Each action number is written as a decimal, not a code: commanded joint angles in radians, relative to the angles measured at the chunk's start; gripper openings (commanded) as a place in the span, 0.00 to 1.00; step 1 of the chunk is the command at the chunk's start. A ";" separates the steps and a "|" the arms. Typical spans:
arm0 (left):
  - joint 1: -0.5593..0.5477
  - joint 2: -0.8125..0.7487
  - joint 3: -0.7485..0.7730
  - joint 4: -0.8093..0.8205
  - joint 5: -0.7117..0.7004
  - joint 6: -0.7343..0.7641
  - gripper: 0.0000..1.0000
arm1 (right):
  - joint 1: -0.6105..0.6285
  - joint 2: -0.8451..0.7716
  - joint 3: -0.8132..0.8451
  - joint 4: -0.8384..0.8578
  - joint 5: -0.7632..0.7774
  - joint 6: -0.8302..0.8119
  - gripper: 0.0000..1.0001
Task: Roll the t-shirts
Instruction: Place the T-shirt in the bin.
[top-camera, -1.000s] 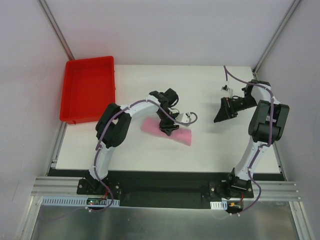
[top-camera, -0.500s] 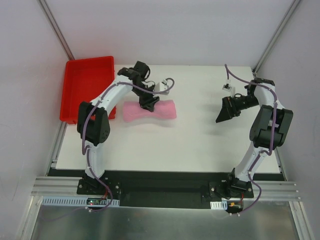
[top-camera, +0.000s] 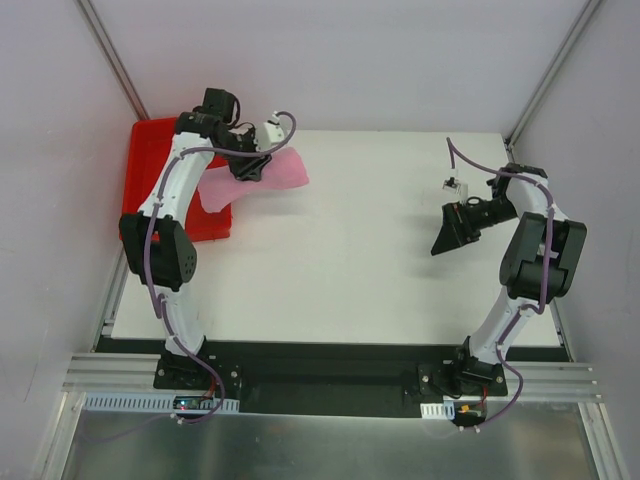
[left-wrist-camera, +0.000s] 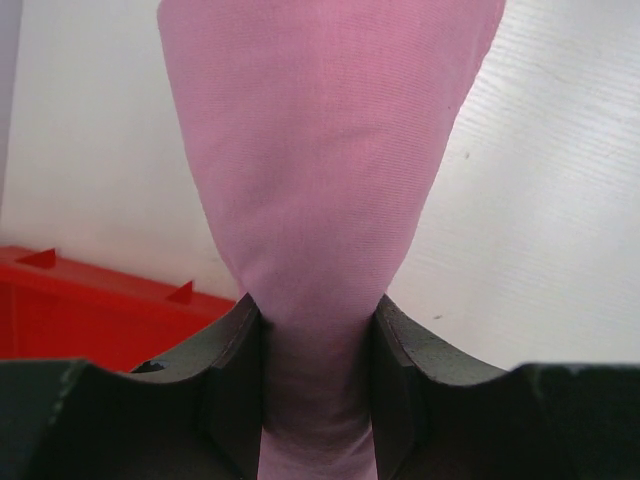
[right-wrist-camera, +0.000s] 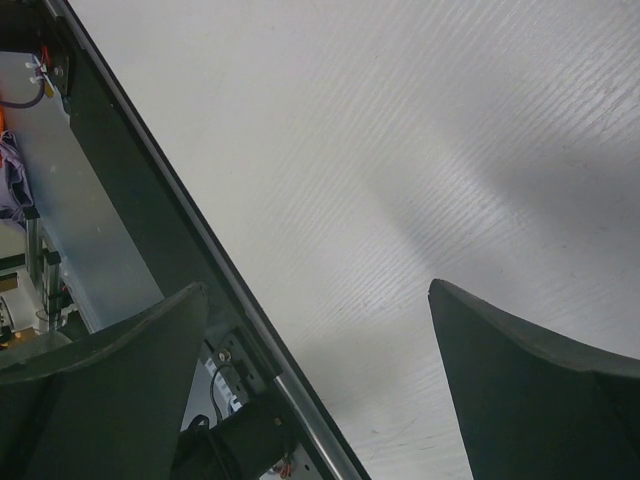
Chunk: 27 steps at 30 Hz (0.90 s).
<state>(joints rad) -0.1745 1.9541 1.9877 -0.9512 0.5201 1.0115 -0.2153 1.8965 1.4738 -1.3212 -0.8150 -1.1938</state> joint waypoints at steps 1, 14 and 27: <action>0.055 -0.130 -0.053 0.048 -0.038 0.044 0.00 | -0.001 -0.065 -0.017 -0.303 -0.016 -0.015 0.96; 0.288 -0.307 -0.464 0.400 -0.025 0.212 0.00 | 0.001 -0.206 -0.116 -0.300 0.089 -0.013 0.96; 0.420 -0.261 -0.550 0.565 0.035 0.459 0.00 | 0.001 -0.300 -0.256 -0.291 0.217 -0.018 0.96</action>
<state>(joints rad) 0.2260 1.7073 1.4555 -0.4553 0.4915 1.3075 -0.2153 1.6299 1.2301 -1.3209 -0.6495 -1.1942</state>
